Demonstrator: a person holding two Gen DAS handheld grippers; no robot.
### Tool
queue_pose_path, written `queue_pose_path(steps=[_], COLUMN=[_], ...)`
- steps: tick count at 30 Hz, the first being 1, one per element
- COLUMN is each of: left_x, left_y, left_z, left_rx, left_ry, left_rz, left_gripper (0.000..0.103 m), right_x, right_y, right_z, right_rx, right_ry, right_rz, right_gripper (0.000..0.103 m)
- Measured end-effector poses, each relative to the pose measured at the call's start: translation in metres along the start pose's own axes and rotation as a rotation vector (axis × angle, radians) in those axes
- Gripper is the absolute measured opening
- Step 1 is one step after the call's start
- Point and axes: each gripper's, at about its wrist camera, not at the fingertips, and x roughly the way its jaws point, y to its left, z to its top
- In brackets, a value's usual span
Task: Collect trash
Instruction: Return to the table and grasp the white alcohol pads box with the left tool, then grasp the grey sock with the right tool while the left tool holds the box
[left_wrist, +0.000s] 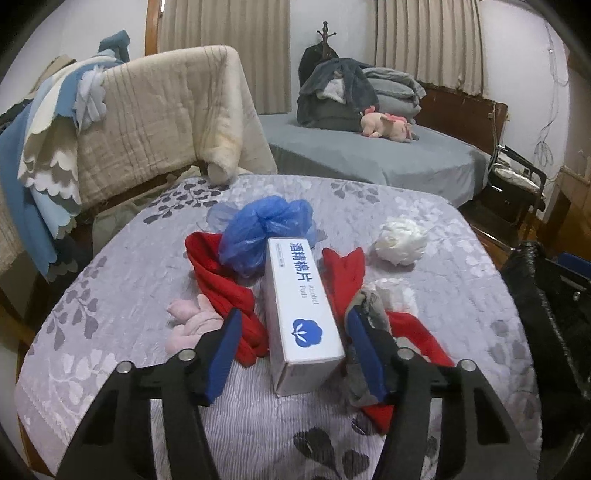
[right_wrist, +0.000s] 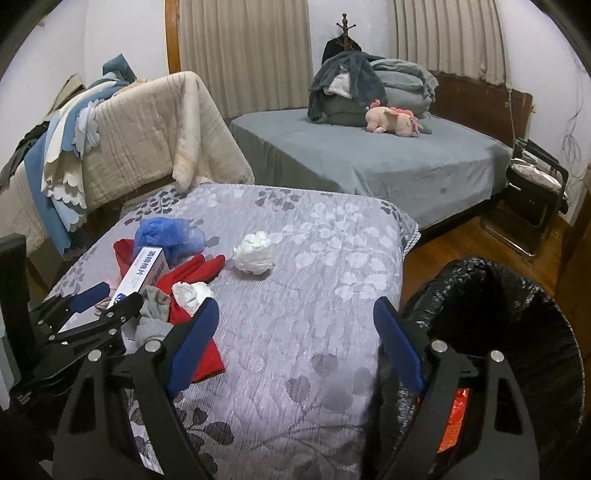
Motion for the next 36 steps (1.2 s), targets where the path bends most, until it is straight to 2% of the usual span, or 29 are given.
queue_pose_path(steps=[7,10,18,25,36], left_x=[0.02,0.021,-0.012,-0.038,-0.053], left_y=[0.005,0.006,0.02,0.034,0.061], left_z=[-0.001,0.001,0.007,-0.003,-0.016], left_rx=[-0.021,-0.024,-0.064,-0.047,-0.073], left_ry=[0.031,0.038,-0.011,-0.013,-0.018], left_rz=[0.014,-0.005,-0.032,-0.006,0.03], left_gripper=[0.048,0.03,0.03,0.03,0.03], right_x=[0.012,0.015,0.014,0.011,0.023], right_y=[0.005,0.007,0.019,0.045,0.103], right_z=[-0.001,-0.002,-0.002,-0.005,-0.019], right_rx=[-0.008,-0.012,-0.024,-0.046,-0.113], right_ry=[0.022,0.029,0.028,0.021,0.029], right_rz=[0.008,0.012,0.035,0.092,0.186], right_gripper=[0.083,0.083,0.082,0.08,0.062])
